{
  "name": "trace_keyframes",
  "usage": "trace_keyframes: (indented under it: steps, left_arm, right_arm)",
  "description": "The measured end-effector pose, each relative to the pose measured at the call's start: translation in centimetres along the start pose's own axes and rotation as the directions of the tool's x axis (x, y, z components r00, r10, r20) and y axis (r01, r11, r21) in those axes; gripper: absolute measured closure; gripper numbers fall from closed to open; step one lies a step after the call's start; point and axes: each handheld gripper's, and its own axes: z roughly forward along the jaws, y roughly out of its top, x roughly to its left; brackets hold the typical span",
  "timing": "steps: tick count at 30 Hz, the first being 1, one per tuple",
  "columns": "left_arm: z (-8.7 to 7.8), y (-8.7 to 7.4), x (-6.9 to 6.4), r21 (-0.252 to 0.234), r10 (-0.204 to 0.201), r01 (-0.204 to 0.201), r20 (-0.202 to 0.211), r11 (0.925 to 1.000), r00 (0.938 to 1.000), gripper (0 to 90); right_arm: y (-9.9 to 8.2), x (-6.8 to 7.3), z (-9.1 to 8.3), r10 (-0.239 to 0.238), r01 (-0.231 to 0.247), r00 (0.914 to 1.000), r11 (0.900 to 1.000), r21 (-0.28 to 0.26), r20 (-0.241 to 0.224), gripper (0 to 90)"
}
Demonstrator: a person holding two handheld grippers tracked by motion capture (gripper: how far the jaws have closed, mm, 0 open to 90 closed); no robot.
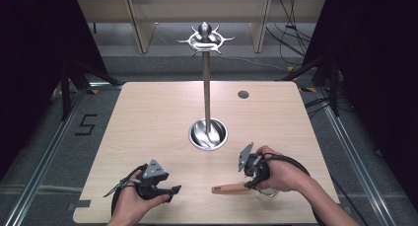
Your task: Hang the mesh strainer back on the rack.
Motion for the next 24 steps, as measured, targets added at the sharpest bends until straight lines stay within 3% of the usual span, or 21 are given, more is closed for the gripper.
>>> trace_keyframes:
  steps: [1, 2, 3, 5, 6, 7, 12, 13, 15, 19, 20, 21, 22, 23, 24]
  left_arm:
    - [-0.1, -0.1, 0.0, 0.004, 0.002, -0.002, -0.007, 1.0000, 1.0000, 36.5]
    - [-0.1, -0.1, 0.0, 0.003, 0.004, -0.004, -0.013, 1.0000, 0.9999, 36.5]
    - [-0.2, -0.1, 0.1, 0.000, 0.002, -0.002, -0.004, 1.0000, 1.0000, 36.5]
    - [-0.2, -0.1, 0.1, -0.007, -0.008, 0.008, -0.007, 0.9999, 0.9999, 36.5]
    - [-0.2, -0.1, 0.1, -0.007, -0.008, 0.008, -0.007, 0.9999, 0.9999, 36.5]
    - [-0.3, 0.0, 0.3, -0.001, 0.015, -0.015, -0.003, 0.9999, 0.9999, 36.5]
    - [-0.2, -0.1, 0.2, -0.002, -0.006, 0.006, -0.005, 1.0000, 1.0000, 36.4]
    - [-0.2, -0.1, 0.1, 0.000, -0.005, 0.005, 0.003, 1.0000, 1.0000, 36.4]
    - [-0.2, -0.1, 0.3, 0.003, 0.013, -0.013, -0.001, 0.9999, 0.9999, 36.4]
    - [-0.2, 0.0, 0.3, 0.004, 0.013, -0.013, -0.007, 0.9999, 0.9999, 36.4]
    - [-0.2, 0.0, 0.3, 0.004, 0.013, -0.013, -0.007, 0.9999, 0.9999, 36.3]
    - [-0.2, -0.1, 0.2, 0.005, -0.002, 0.002, 0.004, 1.0000, 1.0000, 36.3]
    - [-0.1, -0.1, 0.1, 0.000, -0.008, 0.008, 0.003, 1.0000, 1.0000, 36.3]
    - [-0.1, -0.1, 0.1, 0.001, -0.007, 0.007, 0.003, 1.0000, 1.0000, 36.3]
    - [-0.1, -0.1, 0.1, 0.002, -0.007, 0.007, 0.001, 1.0000, 1.0000, 36.2]
  right_arm:
    - [0.3, 0.2, 0.2, -0.026, 0.026, 0.9996, 0.9993, 0.028, -0.005, 51.7]
    - [0.3, 0.4, 0.2, -0.013, 0.013, 0.9999, 0.9991, 0.041, 0.002, 51.4]
    - [0.5, 0.2, 0.3, -0.058, 0.058, 0.9983, 0.9977, 0.034, -0.006, 51.1]
    - [0.5, 0.6, 0.3, -0.016, 0.016, 0.9999, 0.9985, 0.052, 0.002, 50.5]
    - [0.6, 0.4, 0.5, -0.056, 0.056, 0.9984, 0.9974, 0.044, -0.008, 50.4]
    - [0.6, 0.4, 0.5, -0.056, 0.056, 0.9984, 0.9974, 0.044, -0.008, 50.4]
    - [1.0, 0.3, 1.7, -0.134, 0.134, 0.9910, 0.9899, 0.048, 0.005, 49.9]
    - [1.0, 0.4, 1.8, -0.110, 0.110, 0.9939, 0.9925, 0.053, -0.002, 49.9]
    - [1.2, 0.3, 2.0, -0.141, 0.141, 0.9900, 0.9885, 0.054, 0.000, 51.0]
    - [1.5, 0.7, 2.4, -0.149, 0.150, 0.9886, 0.9871, 0.056, -0.020, 54.0]
    - [1.6, 0.8, 2.5, -0.145, 0.146, 0.9892, 0.9877, 0.057, -0.023, 54.6]
    - [1.6, 1.1, 2.7, -0.107, 0.109, 0.9936, 0.9923, 0.059, -0.036, 55.3]
    - [1.7, 1.1, 2.8, -0.111, 0.113, 0.9933, 0.9914, 0.067, -0.031, 55.7]
    - [1.7, 0.9, 2.9, -0.159, 0.160, 0.9870, 0.9839, 0.079, -0.025, 56.5]
    - [1.8, 0.9, 3.1, -0.167, 0.169, 0.9856, 0.9817, 0.088, -0.027, 57.6]
